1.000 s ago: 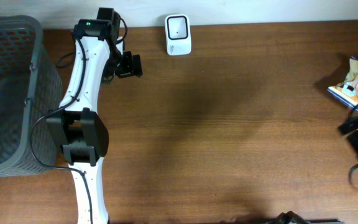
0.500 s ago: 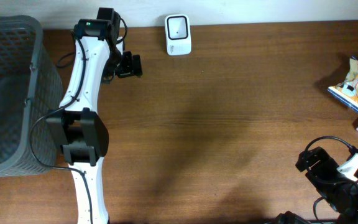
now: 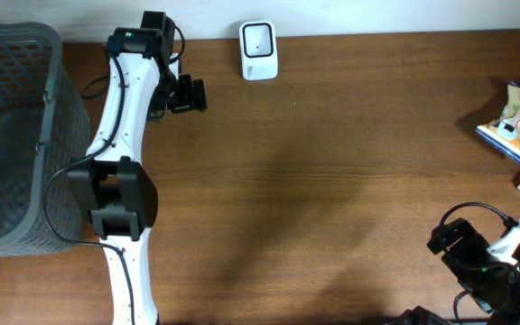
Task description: Scan the item barcode
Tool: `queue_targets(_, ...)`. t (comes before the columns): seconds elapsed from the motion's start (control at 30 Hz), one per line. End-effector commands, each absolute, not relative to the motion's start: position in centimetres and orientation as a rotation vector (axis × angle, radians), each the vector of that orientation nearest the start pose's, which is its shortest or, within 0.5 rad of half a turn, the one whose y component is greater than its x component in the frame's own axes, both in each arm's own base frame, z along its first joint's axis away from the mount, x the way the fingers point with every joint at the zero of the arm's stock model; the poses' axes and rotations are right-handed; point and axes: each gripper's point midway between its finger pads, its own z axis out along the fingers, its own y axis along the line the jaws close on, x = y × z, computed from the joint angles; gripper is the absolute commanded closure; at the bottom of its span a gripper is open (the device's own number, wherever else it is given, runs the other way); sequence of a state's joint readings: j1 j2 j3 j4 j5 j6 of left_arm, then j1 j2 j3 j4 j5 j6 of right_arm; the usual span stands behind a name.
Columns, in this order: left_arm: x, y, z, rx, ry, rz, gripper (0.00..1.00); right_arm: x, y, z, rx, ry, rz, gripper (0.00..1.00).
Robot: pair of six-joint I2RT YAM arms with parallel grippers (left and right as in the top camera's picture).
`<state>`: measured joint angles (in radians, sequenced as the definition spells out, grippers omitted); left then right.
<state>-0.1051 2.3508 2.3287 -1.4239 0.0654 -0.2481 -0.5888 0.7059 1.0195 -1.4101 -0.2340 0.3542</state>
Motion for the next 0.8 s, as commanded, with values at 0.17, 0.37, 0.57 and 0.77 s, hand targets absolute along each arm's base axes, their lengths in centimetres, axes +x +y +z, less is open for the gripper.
queue_targets(0.17, 47.8, -5.9, 10.8, -0.225, 3.027, -0.114, 0.01, 16.3, -3.1, 19.2, 0.86, 2.343, 0.269, 0.02)
queue_targets(0.37, 47.8, -5.9, 10.8, -0.225, 3.027, -0.114, 0.01, 19.9, 1.1, 21.6, 0.372, 2.046, 0.382, 0.02)
queue_targets(0.57, 47.8, -5.9, 10.8, -0.225, 3.027, -0.114, 0.01, 20.6, 2.0, 20.9, 0.228, 1.853, 0.386, 0.01)
queue_targets(0.77, 47.8, -5.9, 10.8, -0.225, 3.027, -0.114, 0.01, 22.3, 2.2, 20.2, 0.154, 1.685, 0.388, 0.02)
